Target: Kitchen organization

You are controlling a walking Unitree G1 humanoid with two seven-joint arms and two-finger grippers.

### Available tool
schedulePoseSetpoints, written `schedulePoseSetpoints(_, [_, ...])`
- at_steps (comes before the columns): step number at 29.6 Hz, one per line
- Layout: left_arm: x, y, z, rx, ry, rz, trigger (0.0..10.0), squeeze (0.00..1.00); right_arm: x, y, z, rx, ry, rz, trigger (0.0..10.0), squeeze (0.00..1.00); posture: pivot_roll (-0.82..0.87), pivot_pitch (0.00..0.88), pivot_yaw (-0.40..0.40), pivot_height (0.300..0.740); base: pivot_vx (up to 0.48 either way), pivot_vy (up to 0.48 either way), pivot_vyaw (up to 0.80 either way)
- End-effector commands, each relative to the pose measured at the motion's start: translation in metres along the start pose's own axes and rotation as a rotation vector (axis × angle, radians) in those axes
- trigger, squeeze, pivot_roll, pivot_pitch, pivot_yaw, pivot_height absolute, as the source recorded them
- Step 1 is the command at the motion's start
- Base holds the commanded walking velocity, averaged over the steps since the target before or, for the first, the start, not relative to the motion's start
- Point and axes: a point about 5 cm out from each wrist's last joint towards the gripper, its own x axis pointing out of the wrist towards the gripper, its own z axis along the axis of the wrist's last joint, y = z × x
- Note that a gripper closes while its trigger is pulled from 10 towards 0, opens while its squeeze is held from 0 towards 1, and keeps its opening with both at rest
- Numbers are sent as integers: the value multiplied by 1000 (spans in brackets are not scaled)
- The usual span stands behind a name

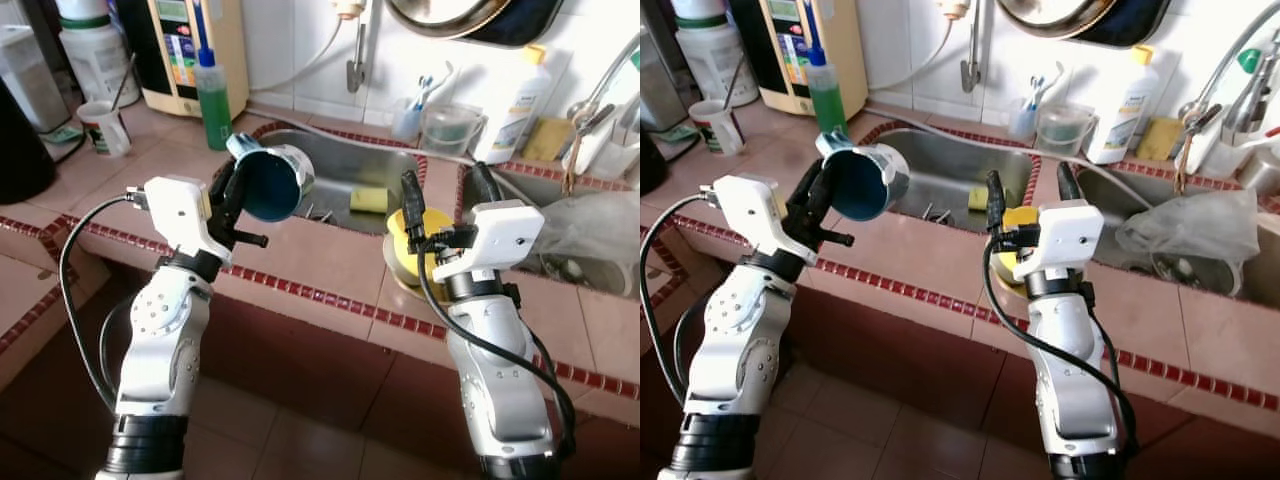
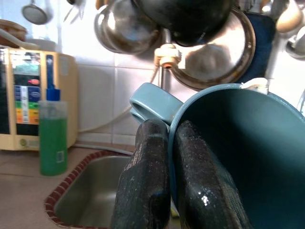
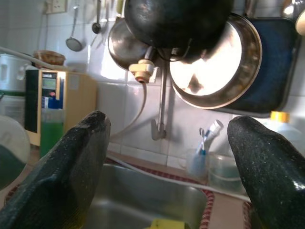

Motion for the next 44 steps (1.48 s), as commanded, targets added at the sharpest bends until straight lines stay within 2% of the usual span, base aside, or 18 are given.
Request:
schedulePoseSetpoints(1, [3,-7,4,-1,-15,-24,10000,0,-1,-5,0,-8,4,-15,10000,0,-117,29,12,740,0,304,0])
schedulePoseSetpoints(13, [2,-11,1,19,13,-38,10000,0,-3,-4,-2,7,21,-17,10000,0,-112,41,13,740,0,25,0])
schedulePoseSetpoints(25, [4,-10,-1,66,53,-50,10000,0,-1,-5,-4,21,38,-28,10000,0,-105,63,17,740,0,0,-737])
schedulePoseSetpoints(32, [4,-10,-1,64,58,-57,10000,0,-1,-4,-4,27,43,-31,10000,0,-103,67,20,740,0,0,-761])
schedulePoseSetpoints(37, [5,-9,-2,60,67,-53,10000,0,-1,-3,-3,22,35,-28,10000,0,-105,70,19,740,288,0,-709])
schedulePoseSetpoints(44, [6,-9,-2,58,69,-55,10000,0,-1,-3,-1,13,20,-19,10000,0,-107,69,19,740,419,0,0])
